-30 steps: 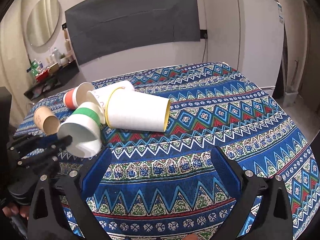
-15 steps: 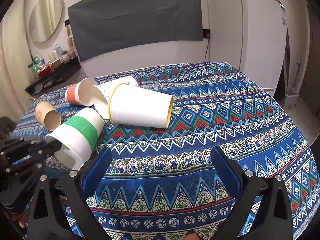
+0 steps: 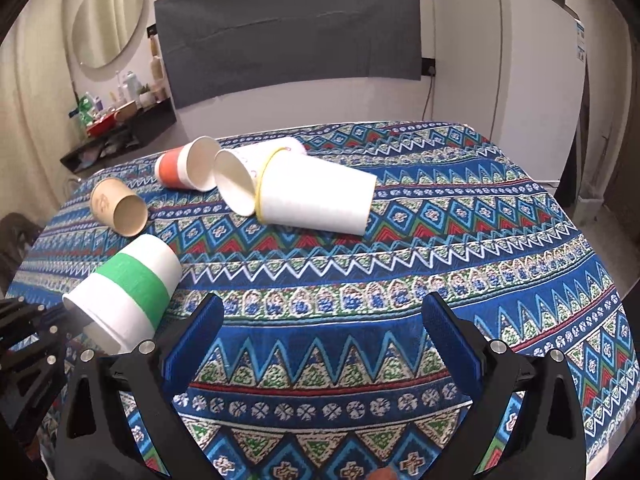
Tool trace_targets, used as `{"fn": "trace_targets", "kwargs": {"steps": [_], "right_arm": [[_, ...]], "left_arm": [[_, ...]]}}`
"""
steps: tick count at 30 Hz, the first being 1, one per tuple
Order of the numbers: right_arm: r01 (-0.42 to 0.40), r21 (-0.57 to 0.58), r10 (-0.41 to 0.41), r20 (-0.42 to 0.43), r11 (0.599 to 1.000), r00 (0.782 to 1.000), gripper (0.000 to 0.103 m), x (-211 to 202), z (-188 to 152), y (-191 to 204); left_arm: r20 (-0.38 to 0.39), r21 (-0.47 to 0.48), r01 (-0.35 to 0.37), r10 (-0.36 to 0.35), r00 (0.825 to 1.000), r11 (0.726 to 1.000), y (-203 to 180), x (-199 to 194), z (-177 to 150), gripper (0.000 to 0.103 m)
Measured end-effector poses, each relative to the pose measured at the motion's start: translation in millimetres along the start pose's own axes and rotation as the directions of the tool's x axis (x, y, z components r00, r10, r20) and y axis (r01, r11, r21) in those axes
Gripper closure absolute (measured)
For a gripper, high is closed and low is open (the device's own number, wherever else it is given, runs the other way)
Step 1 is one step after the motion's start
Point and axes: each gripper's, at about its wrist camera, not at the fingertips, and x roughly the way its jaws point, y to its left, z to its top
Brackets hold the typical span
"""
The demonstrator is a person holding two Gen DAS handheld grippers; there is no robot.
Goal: Flip cup upside down
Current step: 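Lift the green-banded cup with the left gripper and rotate it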
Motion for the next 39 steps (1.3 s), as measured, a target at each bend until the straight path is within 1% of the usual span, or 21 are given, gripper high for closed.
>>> {"fn": "trace_targets", "kwargs": {"steps": [8,13,16,18,19,20,21,23,24,25,27,29,32,36,38,39], "right_arm": [[-0.017,-0.083,0.015,-0.029,0.996,0.999,0.008,-1,-9,25],[-0.014,-0.09,0.01,-0.042,0.996,0.999,0.008,0,-10,32],[-0.014,-0.096,0.01,-0.041,0.995,0.999,0.008,-2,-10,36],[-0.019,-0.105,0.015,-0.043,0.994,0.999,0.008,-2,-11,39],[-0.021,-0.112,0.016,-0.045,0.993,0.999,0.008,-3,-11,42],[-0.022,-0.119,0.017,-0.047,0.993,0.999,0.008,-3,-11,44],[-0.024,-0.127,0.017,-0.051,0.992,0.999,0.008,-2,-12,46],[-0.02,-0.143,0.012,-0.057,0.99,0.998,0.008,-1,-12,49],[-0.019,-0.147,0.01,-0.06,0.989,0.998,0.008,0,-12,50],[-0.02,-0.145,0.011,-0.062,0.989,0.998,0.008,-1,-13,50],[-0.026,-0.137,0.016,-0.073,0.99,0.997,0.008,0,-12,50],[-0.035,-0.122,0.025,-0.088,0.992,0.996,0.008,0,-10,49],[-0.071,-0.08,0.062,-0.115,0.994,0.991,0.008,1,-6,46],[-0.134,-0.045,0.124,-0.173,0.99,0.977,0.008,6,2,48],[-0.157,-0.043,0.146,-0.192,0.987,0.97,0.008,7,6,51],[-0.181,-0.034,0.17,-0.209,0.983,0.963,0.008,9,10,54]], "left_arm": [[-0.012,-0.021,0.002,-0.003,1.0,1.0,10,-14,-23,0.099],[-0.012,-0.031,0.0,0.0,1.0,1.0,18,-19,-30,0.099],[-0.009,-0.019,-0.003,0.003,1.0,1.0,21,-21,-34,0.098],[-0.012,-0.016,0.016,-0.016,1.0,1.0,21,-22,-37,0.092],[-0.014,-0.016,0.022,-0.023,1.0,1.0,22,-23,-37,0.081],[-0.014,-0.015,0.025,-0.026,1.0,1.0,23,-24,-38,0.067],[-0.002,-0.012,0.025,-0.025,1.0,1.0,24,-27,-40,0.062],[0.007,-0.005,0.03,-0.03,1.0,1.0,26,-31,-42,0.045],[0.005,-0.006,0.042,-0.042,0.999,0.999,27,-33,-43,0.04],[0.0,-0.013,0.064,-0.064,0.998,0.998,30,-34,-44,0.03],[0.004,-0.02,0.086,-0.086,0.996,0.996,33,-37,-45,0.026],[0.015,-0.024,0.085,-0.084,0.996,0.996,37,-41,-47,0.013],[0.037,-0.02,0.079,-0.078,0.996,0.997,43,-46,-49,0.006],[0.055,-0.033,0.065,-0.063,0.997,0.997,54,-45,-49,0.006],[0.056,-0.048,0.071,-0.068,0.996,0.996,59,-42,-49,0.006],[0.058,-0.051,0.071,-0.068,0.996,0.996,61,-40,-49,0.006]]}}
